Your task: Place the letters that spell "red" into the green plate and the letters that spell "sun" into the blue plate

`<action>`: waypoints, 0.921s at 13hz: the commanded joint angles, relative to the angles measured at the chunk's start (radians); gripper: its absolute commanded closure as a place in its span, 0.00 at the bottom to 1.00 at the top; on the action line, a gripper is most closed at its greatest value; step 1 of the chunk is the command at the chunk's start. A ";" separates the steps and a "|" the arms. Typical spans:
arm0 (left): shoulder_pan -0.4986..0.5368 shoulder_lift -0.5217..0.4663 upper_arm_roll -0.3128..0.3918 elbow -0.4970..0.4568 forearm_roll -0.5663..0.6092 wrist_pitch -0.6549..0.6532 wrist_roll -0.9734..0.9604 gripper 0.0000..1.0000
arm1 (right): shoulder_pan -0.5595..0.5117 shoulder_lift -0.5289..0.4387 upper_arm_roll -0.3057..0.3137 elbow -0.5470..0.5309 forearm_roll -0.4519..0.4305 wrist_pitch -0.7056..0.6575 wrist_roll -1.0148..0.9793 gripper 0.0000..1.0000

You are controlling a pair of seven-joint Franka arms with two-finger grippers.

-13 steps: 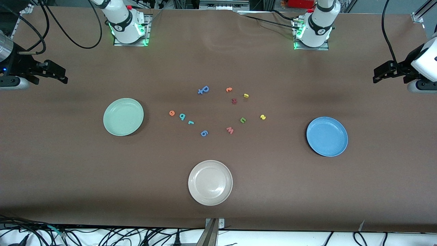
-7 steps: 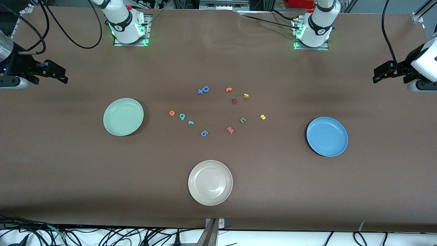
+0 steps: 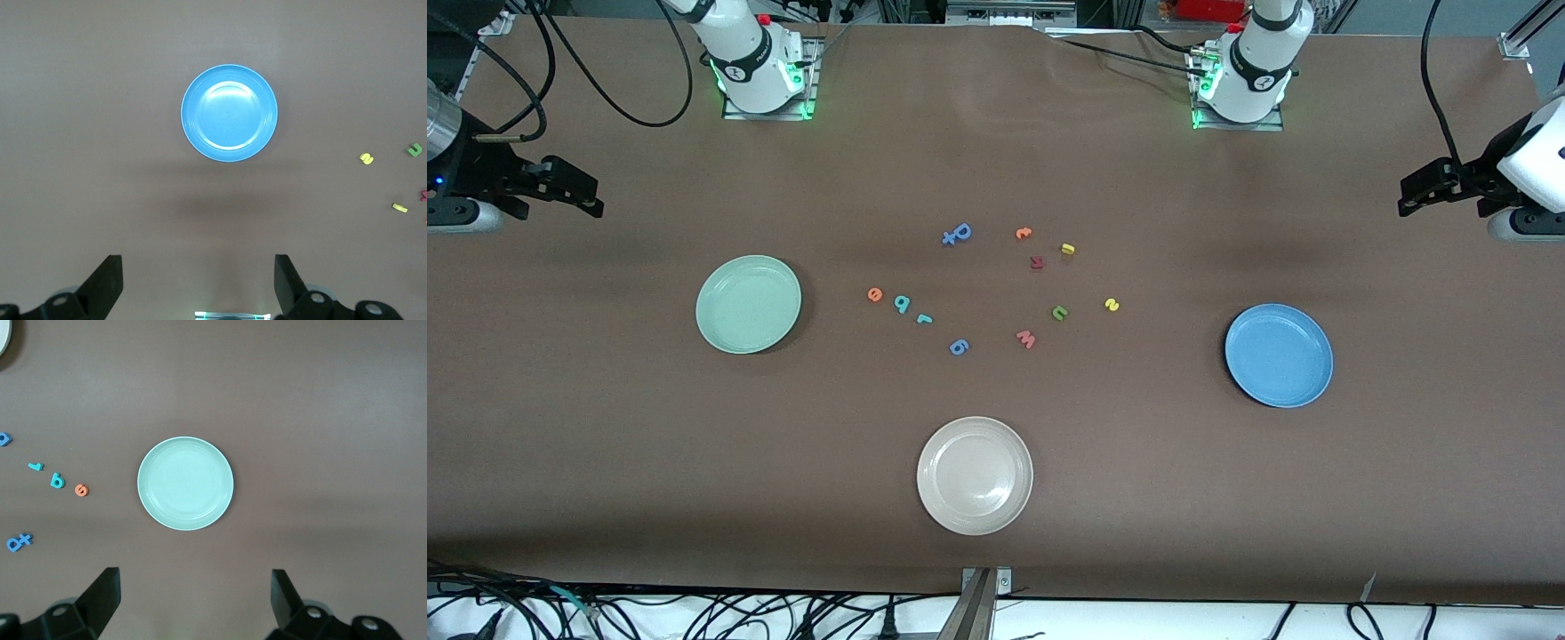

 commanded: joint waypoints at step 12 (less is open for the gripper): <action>0.006 -0.006 -0.002 -0.003 -0.010 0.007 0.001 0.00 | 0.057 0.028 0.007 0.022 0.018 -0.043 0.075 0.00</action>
